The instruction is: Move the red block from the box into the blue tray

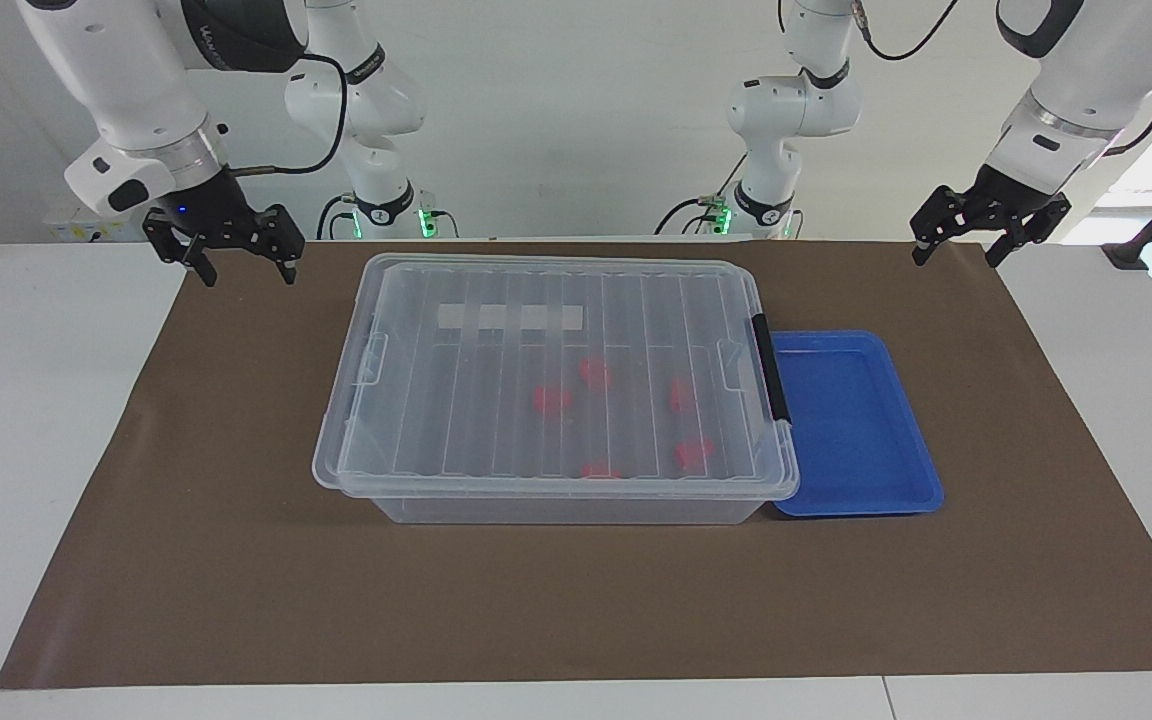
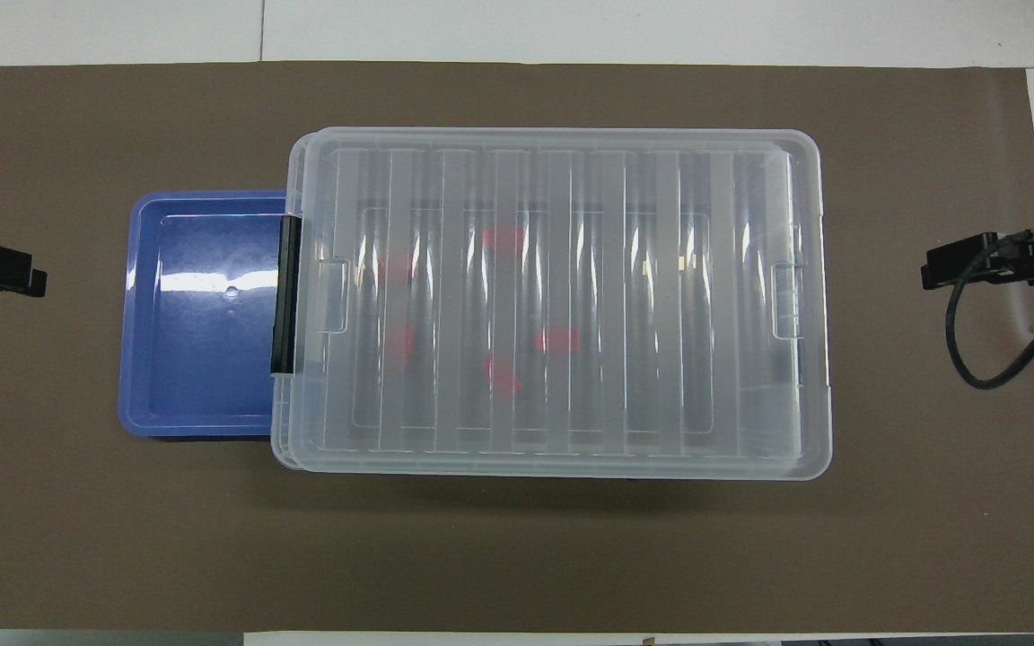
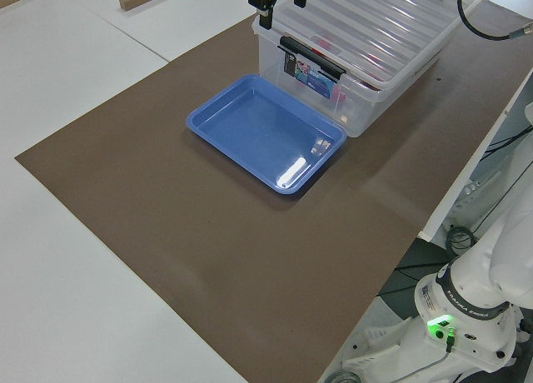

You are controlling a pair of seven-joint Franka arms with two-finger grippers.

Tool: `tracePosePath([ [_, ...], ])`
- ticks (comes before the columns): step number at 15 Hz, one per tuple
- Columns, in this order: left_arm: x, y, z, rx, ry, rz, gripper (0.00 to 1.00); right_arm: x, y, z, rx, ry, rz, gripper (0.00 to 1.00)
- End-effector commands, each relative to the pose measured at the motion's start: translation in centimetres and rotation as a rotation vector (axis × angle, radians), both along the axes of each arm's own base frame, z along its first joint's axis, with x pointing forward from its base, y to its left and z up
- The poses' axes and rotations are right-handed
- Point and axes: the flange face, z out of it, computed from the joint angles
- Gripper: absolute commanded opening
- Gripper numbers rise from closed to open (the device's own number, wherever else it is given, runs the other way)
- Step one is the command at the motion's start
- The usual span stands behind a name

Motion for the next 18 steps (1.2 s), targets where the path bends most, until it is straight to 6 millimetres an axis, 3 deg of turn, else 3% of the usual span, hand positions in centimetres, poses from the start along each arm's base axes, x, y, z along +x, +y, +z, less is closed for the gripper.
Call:
tracePosePath([
  [1,-0.8,-0.1,0.1,0.006,0.005,-0.015,1.0,0.2,1.0,0.4,-0.013,-0.027,-0.013,1.0],
  [5,-0.8,-0.4,0.1,0.007,0.0,-0.018,1.0,1.1,2.7,-1.6,-0.012,-0.043,-0.008,1.0],
  [7,-0.8,-0.4,0.1,0.007,0.0,-0.018,1.0,1.3,3.8,-4.0,-0.014,-0.048,0.011,1.0],
  [13,-0.8,-0.4,-0.1,0.007,0.005,-0.014,1.0,2.3,3.9,-11.5,-0.001,-0.046,0.002,1.0],
  [15,-1.0,-0.4,-0.3,0.007,0.008,-0.015,1.0,2.3,4.4,-13.1,0.005,-0.037,-0.035,1.0],
  [18,-1.1,-0.4,-0.4,0.007,0.009,-0.017,1.0,2.1,4.7,-13.9,0.004,-0.034,-0.03,1.0],
])
